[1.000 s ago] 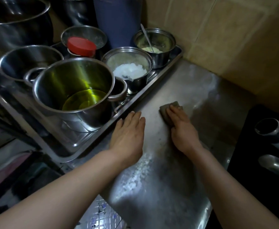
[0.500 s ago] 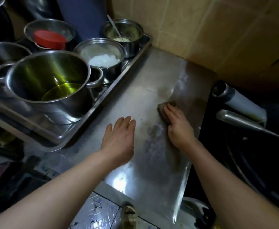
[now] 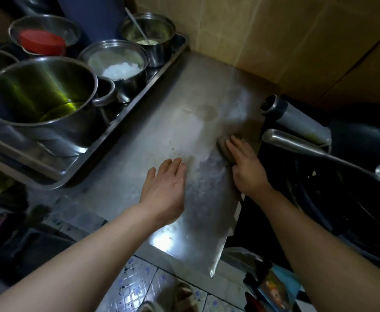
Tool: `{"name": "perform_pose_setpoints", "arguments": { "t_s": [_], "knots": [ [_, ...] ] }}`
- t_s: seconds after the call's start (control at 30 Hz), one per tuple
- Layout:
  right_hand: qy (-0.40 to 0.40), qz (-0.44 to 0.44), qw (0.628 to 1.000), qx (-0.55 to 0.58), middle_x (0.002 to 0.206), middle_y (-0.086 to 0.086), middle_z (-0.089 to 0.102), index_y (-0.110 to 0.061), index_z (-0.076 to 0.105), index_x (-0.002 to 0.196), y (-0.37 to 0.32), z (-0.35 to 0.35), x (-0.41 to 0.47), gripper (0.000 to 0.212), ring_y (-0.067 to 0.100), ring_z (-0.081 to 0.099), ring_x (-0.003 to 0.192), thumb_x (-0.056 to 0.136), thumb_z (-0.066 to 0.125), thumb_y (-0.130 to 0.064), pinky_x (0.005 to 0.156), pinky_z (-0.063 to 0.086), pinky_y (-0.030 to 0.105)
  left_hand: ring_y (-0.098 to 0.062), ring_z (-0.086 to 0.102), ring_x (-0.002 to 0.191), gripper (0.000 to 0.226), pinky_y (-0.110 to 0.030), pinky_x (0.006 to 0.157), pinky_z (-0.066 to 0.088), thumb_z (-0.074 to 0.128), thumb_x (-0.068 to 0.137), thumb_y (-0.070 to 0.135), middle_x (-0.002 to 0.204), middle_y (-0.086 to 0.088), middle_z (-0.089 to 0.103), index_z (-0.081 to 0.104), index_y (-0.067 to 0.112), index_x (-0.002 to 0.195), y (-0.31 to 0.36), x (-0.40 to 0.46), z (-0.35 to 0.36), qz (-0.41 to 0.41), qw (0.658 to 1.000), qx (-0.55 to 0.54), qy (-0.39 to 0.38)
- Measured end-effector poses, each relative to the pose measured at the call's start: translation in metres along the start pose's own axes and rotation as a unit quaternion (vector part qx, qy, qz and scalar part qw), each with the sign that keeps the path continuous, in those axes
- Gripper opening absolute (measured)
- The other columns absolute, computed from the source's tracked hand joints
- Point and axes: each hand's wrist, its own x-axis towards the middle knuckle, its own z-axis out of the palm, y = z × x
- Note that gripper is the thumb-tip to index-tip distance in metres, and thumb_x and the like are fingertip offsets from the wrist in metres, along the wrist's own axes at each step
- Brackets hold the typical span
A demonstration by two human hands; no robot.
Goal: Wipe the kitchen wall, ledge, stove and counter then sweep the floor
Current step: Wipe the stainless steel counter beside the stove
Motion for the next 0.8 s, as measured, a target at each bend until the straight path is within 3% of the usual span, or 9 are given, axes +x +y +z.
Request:
{"name": "perform_pose_setpoints", "arguments": {
  "t_s": [0.1,0.23,0.33,0.47,0.57,0.67,0.8],
  "knots": [
    [0.006,-0.021,1.000,0.014,0.150,0.011,0.033,-0.006,0.042,0.140,-0.017,0.009,-0.029,0.066,0.032,0.023,0.142,0.074,0.034,-0.010,0.117,0.009,0.031,-0.023,0.008,0.144,0.068,-0.042,0.113,0.014,0.046,0.091,0.021,0.157,-0.003,0.008,0.011,0.015,0.149,0.010,-0.002,0.007,-0.017,1.000,0.003,-0.001],
    [0.020,-0.112,0.993,0.037,0.139,0.011,0.050,-0.006,0.053,0.131,-0.043,0.029,-0.077,0.063,0.030,0.041,0.132,0.072,0.034,-0.013,0.114,0.019,0.030,-0.022,0.009,0.143,0.067,-0.039,0.112,0.017,0.043,0.091,0.022,0.157,-0.003,0.006,0.010,0.015,0.149,0.019,-0.010,0.016,-0.040,0.999,0.008,0.017],
    [0.000,-0.157,0.986,0.053,0.142,0.006,0.047,-0.010,0.053,0.133,-0.035,0.022,-0.075,0.064,0.023,0.034,0.136,0.070,0.044,-0.006,0.114,0.019,0.026,-0.022,0.009,0.143,0.065,-0.038,0.111,0.017,0.041,0.092,0.023,0.158,-0.002,0.007,0.011,0.015,0.149,0.020,-0.017,0.021,-0.070,0.997,0.001,0.031],
    [-0.004,-0.075,0.997,0.021,0.154,0.005,0.026,-0.012,0.037,0.143,-0.009,0.007,-0.022,0.074,0.025,0.018,0.144,0.069,0.037,-0.015,0.117,0.008,0.027,-0.022,0.005,0.144,0.069,-0.039,0.114,0.014,0.043,0.092,0.024,0.159,-0.002,0.002,0.006,0.016,0.150,0.011,-0.029,0.025,-0.112,0.993,-0.007,0.029],
    [0.021,-0.054,0.998,0.019,0.148,0.014,0.037,-0.003,0.045,0.138,-0.022,0.016,-0.013,0.069,0.036,0.029,0.139,0.069,0.040,-0.008,0.115,0.007,0.024,-0.021,0.005,0.145,0.067,-0.038,0.114,0.014,0.040,0.094,0.021,0.159,-0.001,0.000,0.005,0.016,0.151,0.004,-0.037,0.024,-0.134,0.990,-0.006,0.040],
    [0.031,-0.149,0.987,0.040,0.135,0.017,0.053,0.000,0.056,0.127,-0.051,0.036,-0.042,0.059,0.038,0.046,0.127,0.071,0.040,-0.006,0.108,0.023,0.029,-0.020,0.004,0.145,0.066,-0.037,0.114,0.012,0.038,0.094,0.018,0.159,-0.001,0.000,0.005,0.017,0.151,-0.005,-0.043,0.023,-0.156,0.986,-0.019,0.048],
    [0.000,-0.249,0.966,0.062,0.135,0.010,0.054,-0.005,0.055,0.130,-0.079,0.039,-0.058,0.063,0.028,0.047,0.128,0.069,0.038,-0.004,0.111,0.027,0.027,-0.019,0.004,0.145,0.068,-0.038,0.115,0.013,0.041,0.093,0.020,0.159,0.001,-0.001,0.005,0.018,0.151,-0.017,-0.047,0.021,-0.171,0.984,-0.020,0.041]
  ]
}}
